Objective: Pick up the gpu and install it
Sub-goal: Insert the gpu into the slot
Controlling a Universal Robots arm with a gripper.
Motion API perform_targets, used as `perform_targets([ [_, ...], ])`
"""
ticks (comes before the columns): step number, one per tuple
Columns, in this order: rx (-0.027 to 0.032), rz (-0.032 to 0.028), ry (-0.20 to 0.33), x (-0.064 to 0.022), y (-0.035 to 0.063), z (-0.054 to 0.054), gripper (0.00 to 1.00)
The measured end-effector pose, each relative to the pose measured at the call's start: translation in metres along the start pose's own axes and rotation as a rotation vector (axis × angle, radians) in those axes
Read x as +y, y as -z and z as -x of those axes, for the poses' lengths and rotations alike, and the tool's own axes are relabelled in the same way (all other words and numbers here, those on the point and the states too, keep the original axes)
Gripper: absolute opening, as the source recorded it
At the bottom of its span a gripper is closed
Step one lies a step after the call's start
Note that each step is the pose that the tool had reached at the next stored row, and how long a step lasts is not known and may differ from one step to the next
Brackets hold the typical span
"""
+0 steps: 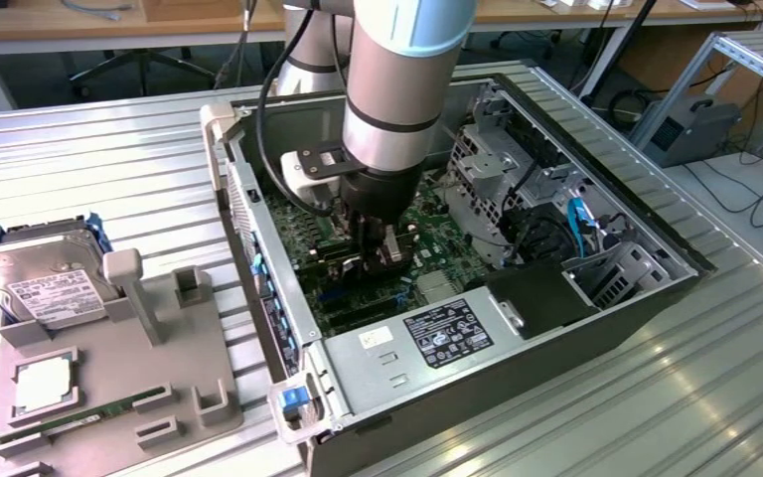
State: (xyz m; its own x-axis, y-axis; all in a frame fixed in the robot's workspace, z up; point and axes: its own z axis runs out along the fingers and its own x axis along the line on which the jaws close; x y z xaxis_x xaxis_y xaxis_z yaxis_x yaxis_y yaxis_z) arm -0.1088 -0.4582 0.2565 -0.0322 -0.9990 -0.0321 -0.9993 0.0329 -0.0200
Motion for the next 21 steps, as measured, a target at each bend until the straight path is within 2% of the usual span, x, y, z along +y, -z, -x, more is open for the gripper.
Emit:
perform_targets([
  [1,0.0000,0.0000,0.000,0.0000,0.0000,0.0000,0.38],
  [2,0.0000,0.0000,0.000,0.0000,0.0000,0.0000,0.27],
  [8,-0.0002,-0.0001,0.000,0.0000,0.0001,0.0000,0.27],
  [13,0.0000,-0.0001,0.000,-0.0001,0.0039,0.0001,0.27],
  [15,-0.0002,-0.0063,0.011,0.0011,0.0016,-0.0002,0.27],
  [21,-0.0007,-0.0067,0.012,0.0021,-0.0014,-0.0002,0.27],
])
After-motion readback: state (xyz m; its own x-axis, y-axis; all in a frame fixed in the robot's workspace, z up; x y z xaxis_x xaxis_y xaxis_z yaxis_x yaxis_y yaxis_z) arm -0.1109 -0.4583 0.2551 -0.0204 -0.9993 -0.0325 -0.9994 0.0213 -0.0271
